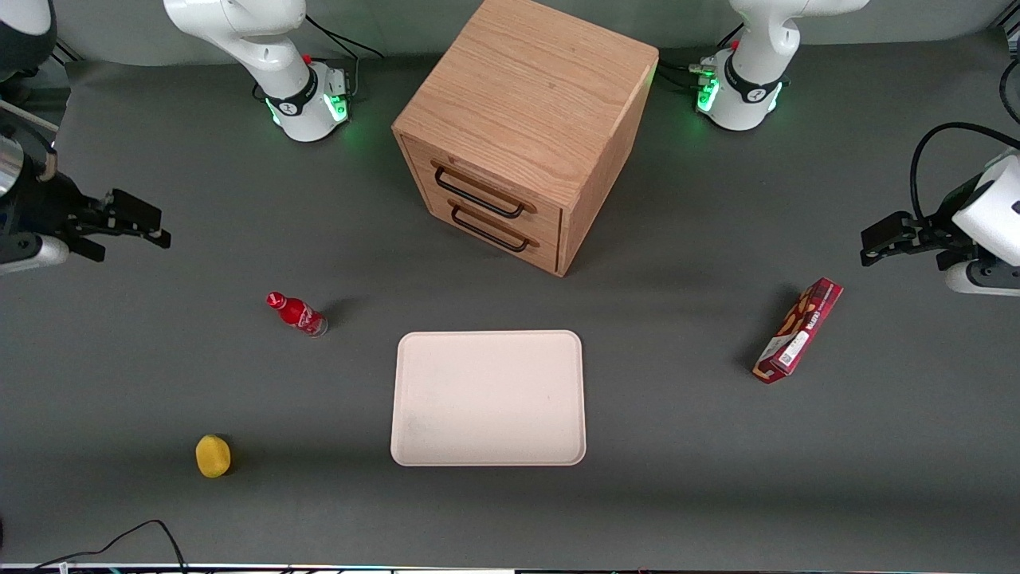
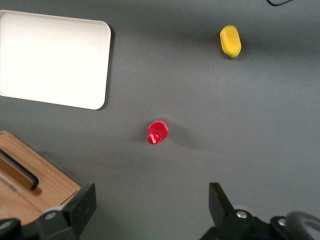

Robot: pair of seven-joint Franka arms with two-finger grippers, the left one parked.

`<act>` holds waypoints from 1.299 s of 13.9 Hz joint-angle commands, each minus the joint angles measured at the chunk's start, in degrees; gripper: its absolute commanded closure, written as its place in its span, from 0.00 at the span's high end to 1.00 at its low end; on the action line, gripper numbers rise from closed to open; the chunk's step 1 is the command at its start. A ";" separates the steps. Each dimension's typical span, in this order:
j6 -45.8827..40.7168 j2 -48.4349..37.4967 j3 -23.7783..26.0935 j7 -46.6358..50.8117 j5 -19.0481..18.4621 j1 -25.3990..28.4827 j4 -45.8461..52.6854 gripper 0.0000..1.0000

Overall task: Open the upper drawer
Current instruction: 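Lift the right gripper and swing it toward the cabinet's drawer handles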

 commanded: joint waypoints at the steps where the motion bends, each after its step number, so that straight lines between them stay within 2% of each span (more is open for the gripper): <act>1: 0.74 0.01 0.08 1.51 -0.74 0.41 0.34 1.00; 6: 0.57 0.10 0.69 0.54 -0.48 0.50 0.69 1.00; 9: 0.83 1.59 1.48 -0.95 2.15 0.50 1.57 1.00; 16: 0.22 3.00 2.27 1.86 1.20 2.78 0.69 1.00; 18: 0.13 2.13 4.55 2.47 -1.60 2.96 -1.06 1.00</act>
